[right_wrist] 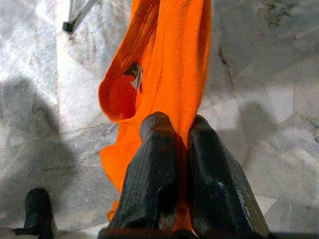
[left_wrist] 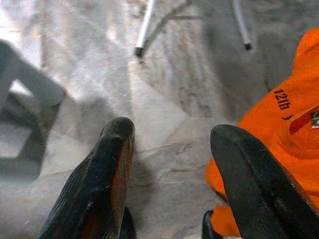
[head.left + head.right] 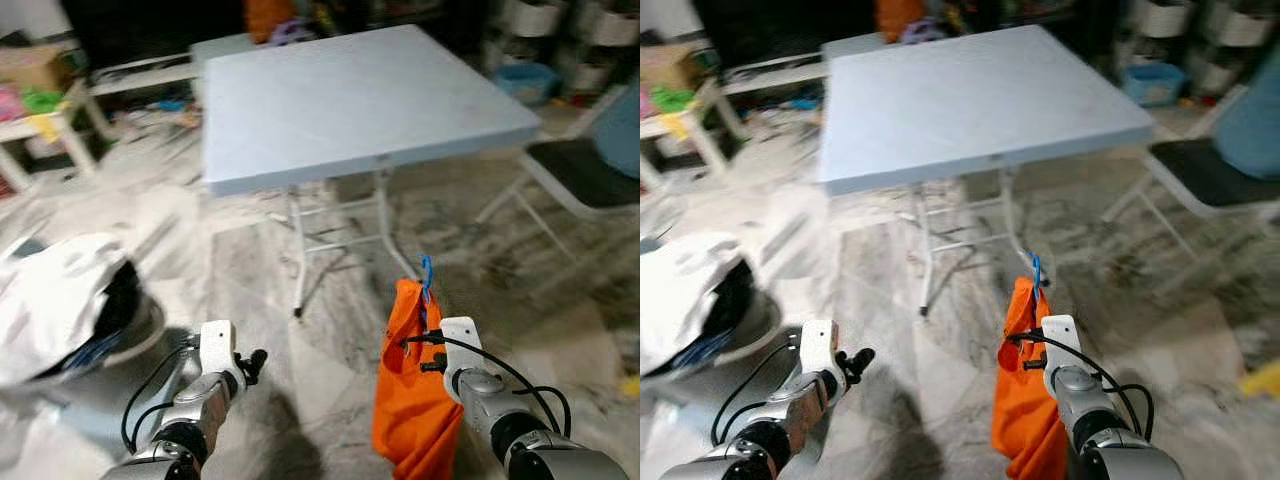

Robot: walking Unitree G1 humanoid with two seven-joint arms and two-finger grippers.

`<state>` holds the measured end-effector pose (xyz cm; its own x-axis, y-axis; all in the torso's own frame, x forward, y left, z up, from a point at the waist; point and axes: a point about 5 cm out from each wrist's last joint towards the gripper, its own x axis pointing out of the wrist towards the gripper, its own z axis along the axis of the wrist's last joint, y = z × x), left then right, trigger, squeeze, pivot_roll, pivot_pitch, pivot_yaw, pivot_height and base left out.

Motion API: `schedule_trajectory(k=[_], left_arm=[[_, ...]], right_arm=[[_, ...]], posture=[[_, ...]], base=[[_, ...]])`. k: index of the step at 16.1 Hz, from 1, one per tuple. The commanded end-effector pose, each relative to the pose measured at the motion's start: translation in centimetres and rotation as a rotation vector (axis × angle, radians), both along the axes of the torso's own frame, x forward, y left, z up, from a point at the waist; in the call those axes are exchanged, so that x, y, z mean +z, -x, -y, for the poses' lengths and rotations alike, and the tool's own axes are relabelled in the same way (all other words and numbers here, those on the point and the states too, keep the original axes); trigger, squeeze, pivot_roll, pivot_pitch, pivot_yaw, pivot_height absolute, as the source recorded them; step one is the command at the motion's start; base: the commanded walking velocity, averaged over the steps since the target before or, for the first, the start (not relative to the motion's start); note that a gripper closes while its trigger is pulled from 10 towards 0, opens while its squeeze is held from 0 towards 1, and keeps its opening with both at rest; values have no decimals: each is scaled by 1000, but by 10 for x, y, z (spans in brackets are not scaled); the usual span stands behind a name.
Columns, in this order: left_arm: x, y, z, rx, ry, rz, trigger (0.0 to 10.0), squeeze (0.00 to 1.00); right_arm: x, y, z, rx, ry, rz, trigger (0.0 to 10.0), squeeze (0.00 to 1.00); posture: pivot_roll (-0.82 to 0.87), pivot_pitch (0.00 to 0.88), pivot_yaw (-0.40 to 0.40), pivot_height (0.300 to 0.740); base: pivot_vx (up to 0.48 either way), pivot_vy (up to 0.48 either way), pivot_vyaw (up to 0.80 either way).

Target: Hang hanger

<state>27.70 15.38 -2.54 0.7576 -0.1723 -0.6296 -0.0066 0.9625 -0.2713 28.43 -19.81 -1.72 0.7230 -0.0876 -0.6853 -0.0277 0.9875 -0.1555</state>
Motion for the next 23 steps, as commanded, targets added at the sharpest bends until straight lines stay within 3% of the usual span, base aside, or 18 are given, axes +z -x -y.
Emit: schedule_trajectory(k=[1, 5, 14, 17, 20, 23], left_arm=[[2, -1, -4, 3, -3, 14, 10000, 0], [0, 0, -3, 2, 1, 8, 10000, 0], [3, -3, -3, -3, 11, 13, 10000, 0], [10, -11, -4, -60, -58, 52, 10000, 0], [17, -13, -19, -102, -56, 83, 10000, 0], [13, -9, -27, -72, -64, 67, 10000, 0]], right_arm=[[8, -8, -1, 5, -7, 46, 10000, 0], [1, 0, 4, -21, -12, 28, 10000, 0], [2, -1, 3, -44, -27, 32, 10000, 0], [3, -1, 4, -53, -39, 39, 10000, 0], [3, -1, 6, -82, -65, 43, 10000, 0], [1, 1, 7, -84, -62, 27, 10000, 0]], posture=[[-96, 0, 83, 740], [-100, 0, 93, 740], [-97, 0, 90, 740], [-96, 0, 84, 740], [-84, 0, 80, 740], [-86, 0, 80, 740]], base=[[364, 0, -800], [367, 0, -800], [346, 0, -800], [0, 0, 0], [0, 0, 0], [0, 221, -398]])
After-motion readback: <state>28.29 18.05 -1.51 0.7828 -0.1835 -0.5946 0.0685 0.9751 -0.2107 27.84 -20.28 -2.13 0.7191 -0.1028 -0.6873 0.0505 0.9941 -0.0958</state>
